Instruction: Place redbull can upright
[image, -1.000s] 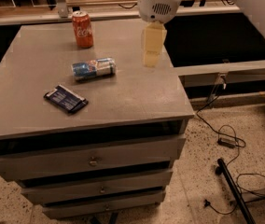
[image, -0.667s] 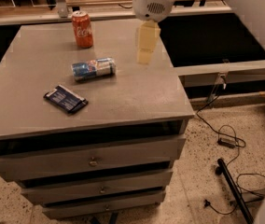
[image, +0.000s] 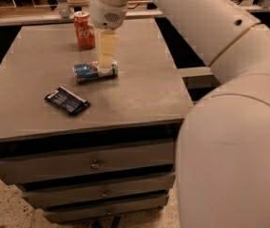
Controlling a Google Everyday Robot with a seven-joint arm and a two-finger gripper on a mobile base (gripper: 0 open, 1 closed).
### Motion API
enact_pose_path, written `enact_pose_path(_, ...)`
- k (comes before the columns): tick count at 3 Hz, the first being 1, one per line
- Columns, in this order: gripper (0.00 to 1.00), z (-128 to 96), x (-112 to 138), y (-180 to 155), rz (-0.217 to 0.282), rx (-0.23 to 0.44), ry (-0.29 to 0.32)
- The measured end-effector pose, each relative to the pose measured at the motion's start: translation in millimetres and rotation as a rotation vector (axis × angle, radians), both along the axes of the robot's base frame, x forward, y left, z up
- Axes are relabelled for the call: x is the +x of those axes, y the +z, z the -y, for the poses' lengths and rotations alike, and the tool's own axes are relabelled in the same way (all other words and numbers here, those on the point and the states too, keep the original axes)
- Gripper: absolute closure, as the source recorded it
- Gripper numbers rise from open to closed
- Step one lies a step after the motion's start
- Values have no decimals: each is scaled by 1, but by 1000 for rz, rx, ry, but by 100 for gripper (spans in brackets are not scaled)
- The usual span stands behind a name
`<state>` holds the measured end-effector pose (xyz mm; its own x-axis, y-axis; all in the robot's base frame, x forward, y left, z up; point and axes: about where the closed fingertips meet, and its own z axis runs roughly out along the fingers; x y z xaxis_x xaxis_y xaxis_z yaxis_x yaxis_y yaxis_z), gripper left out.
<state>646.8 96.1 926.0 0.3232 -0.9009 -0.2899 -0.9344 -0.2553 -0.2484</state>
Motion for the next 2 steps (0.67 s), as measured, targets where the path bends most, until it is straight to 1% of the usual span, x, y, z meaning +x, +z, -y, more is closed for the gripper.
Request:
enact_pose_path(1, 0, -37, -5, -13, -30, -15, 62)
enact_pose_path(2, 0, -62, -11, -29, -46, -73, 83)
